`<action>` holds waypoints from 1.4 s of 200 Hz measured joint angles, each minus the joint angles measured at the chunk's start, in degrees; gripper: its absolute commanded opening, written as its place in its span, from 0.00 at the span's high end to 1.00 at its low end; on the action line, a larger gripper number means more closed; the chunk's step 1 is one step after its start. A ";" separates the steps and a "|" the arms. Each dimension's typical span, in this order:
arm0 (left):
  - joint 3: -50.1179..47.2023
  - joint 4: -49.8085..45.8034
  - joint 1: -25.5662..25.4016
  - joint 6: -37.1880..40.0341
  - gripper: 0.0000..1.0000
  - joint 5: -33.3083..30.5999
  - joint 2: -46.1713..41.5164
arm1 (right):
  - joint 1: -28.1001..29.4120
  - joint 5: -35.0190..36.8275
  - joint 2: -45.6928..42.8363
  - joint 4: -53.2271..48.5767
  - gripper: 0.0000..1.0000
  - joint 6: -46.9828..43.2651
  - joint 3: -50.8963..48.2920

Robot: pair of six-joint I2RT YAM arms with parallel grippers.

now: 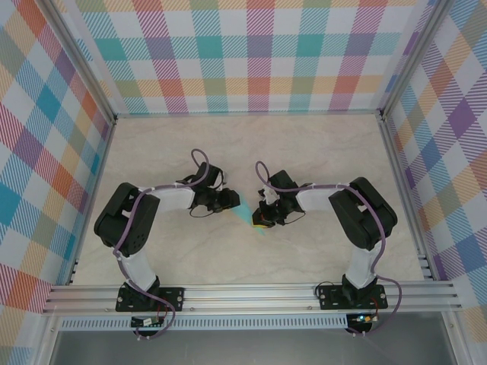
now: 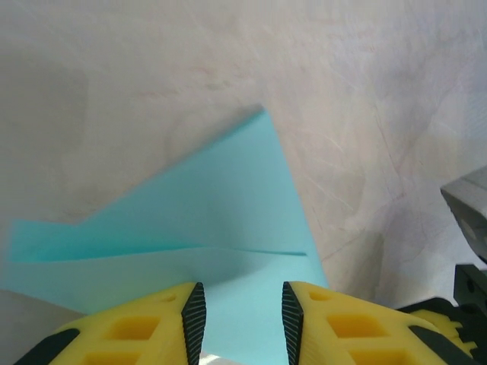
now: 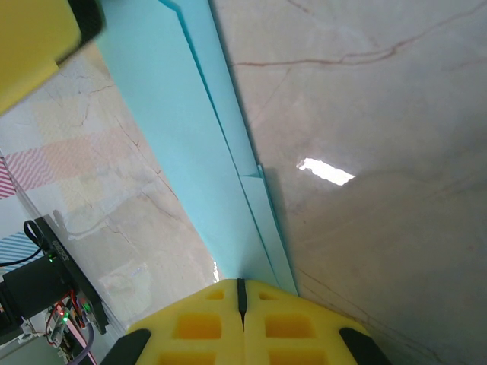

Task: Fold a paper plane with a square sheet of paper (pick it up from the middle)
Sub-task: Fold the wing for the fifth time at the center of the table.

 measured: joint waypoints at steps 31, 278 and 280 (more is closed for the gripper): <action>0.31 -0.92 3.32 0.81 0.66 -0.02 0.00 | 0.00 0.02 -0.04 0.28 0.98 -0.15 -0.57; -6.05 11.50 -8.59 -12.92 0.91 3.26 -0.79 | 0.00 -0.20 0.13 0.57 1.00 -0.13 -0.50; -6.05 11.47 -8.59 -12.92 0.91 3.23 -0.74 | 0.00 -0.20 0.17 0.55 1.00 -0.13 -0.50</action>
